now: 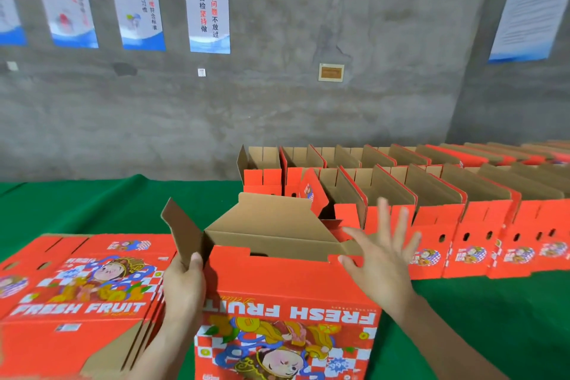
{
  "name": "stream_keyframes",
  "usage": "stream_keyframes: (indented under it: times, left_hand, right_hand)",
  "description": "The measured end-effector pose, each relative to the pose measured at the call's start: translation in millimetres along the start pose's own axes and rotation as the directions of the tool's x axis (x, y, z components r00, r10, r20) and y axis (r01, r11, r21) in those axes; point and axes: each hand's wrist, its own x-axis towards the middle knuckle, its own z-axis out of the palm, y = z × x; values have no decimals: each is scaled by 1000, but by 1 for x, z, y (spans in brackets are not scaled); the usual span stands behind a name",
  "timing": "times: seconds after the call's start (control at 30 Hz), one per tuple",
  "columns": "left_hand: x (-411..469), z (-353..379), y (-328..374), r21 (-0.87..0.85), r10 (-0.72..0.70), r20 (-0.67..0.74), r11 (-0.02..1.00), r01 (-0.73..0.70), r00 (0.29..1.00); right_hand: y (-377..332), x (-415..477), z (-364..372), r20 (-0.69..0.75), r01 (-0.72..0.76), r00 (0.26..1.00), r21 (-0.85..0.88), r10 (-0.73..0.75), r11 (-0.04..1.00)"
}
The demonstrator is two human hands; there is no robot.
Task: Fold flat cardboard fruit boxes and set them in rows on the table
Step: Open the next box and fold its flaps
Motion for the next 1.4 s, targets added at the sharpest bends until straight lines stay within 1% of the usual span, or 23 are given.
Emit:
stream_keyframes:
  times: [0.03, 0.07, 0.1, 0.17, 0.27, 0.4, 0.43, 0.5, 0.57, 0.63, 0.7, 0.77, 0.8, 0.83, 0.87, 0.9, 0.93, 0.97, 1.0, 1.03, 1.1, 1.3, 1.4]
  left_hand:
    - [1, 0, 1, 17, 17, 12, 1000, -17, 1000]
    - [1, 0, 1, 32, 28, 17, 999, -28, 999]
    - [2, -1, 3, 46, 42, 23, 998, -43, 999]
    - [2, -3, 6, 28, 100, 80, 994, -102, 992]
    - [-2, -14, 12, -28, 192, 239, 981, -191, 952]
    - [-1, -33, 13, 159, 230, 493, 924, -347, 839]
    - [0, -38, 13, 189, 204, 566, 911, -367, 799]
    - [1, -44, 21, 211, 74, 677, 934, -289, 732]
    - [10, -43, 29, 220, 9, 671, 952, -210, 742]
    - [24, -34, 37, 282, 24, 637, 923, -262, 771]
    - [34, -23, 42, 333, 6, 708, 879, -341, 706]
    - [39, -15, 39, 300, -42, 753, 910, -286, 657]
    - [40, -14, 37, 292, -54, 733, 925, -242, 678]
    - [40, -15, 35, 282, -45, 710, 933, -225, 702]
    - [39, -16, 33, 285, -42, 688, 934, -216, 725]
    - [40, -16, 30, 285, -41, 673, 935, -209, 738]
    - [40, -16, 29, 284, -40, 672, 936, -207, 740]
    - [41, -15, 28, 287, -43, 671, 936, -205, 740]
    - [41, -14, 27, 294, -46, 674, 932, -211, 738]
    - [41, -13, 28, 297, -44, 682, 929, -221, 730]
    - [39, -12, 29, 285, -26, 699, 927, -245, 714]
    - [32, -15, 32, 207, 53, 683, 943, -263, 729]
    - [33, -15, 33, 229, 107, 704, 901, -367, 702]
  right_hand:
    - [-4, 7, -3, 43, 194, 981, -70, -192, 978]
    - [-8, 15, -5, 144, 342, 932, -56, -332, 938]
    - [-13, 21, -8, 280, 401, 880, -8, -383, 916]
    - [-18, 34, -9, 468, 393, 811, 5, -350, 919]
    - [-16, 39, -3, 577, 287, 788, -35, -216, 957]
    - [-16, 37, 6, 649, 249, 743, -40, -165, 968]
    - [-17, 37, 6, 653, 241, 741, -46, -154, 969]
    - [-20, 38, 8, 648, 246, 747, -67, -145, 967]
    - [-23, 37, 8, 627, 256, 763, -66, -159, 964]
    - [-23, 36, 8, 576, 277, 797, -84, -180, 957]
    - [-21, 32, 11, 375, 291, 899, -131, -225, 948]
    - [-17, 25, 12, -2, 191, 982, -72, -191, 979]
    - [-14, 22, 12, -177, 95, 981, 49, -85, 994]
    - [-10, 19, 13, -285, 1, 956, 215, 62, 977]
    - [-6, 15, 12, -269, -79, 942, 405, 202, 911]
    - [-4, 13, 11, -140, -157, 945, 597, 295, 787]
    - [-3, 12, 10, 28, -227, 951, 739, 307, 635]
    - [-2, 9, 10, 173, -277, 956, 804, 238, 526]
    - [-1, 7, 10, 257, -280, 959, 805, 117, 523]
    - [-1, 5, 11, 293, -235, 956, 768, -2, 595]
    - [-2, 3, 15, 326, -168, 939, 714, -111, 679]
    - [0, 15, 15, 368, -219, 928, 664, -58, 715]
    - [-4, 25, 15, 329, -201, 944, 631, -24, 749]
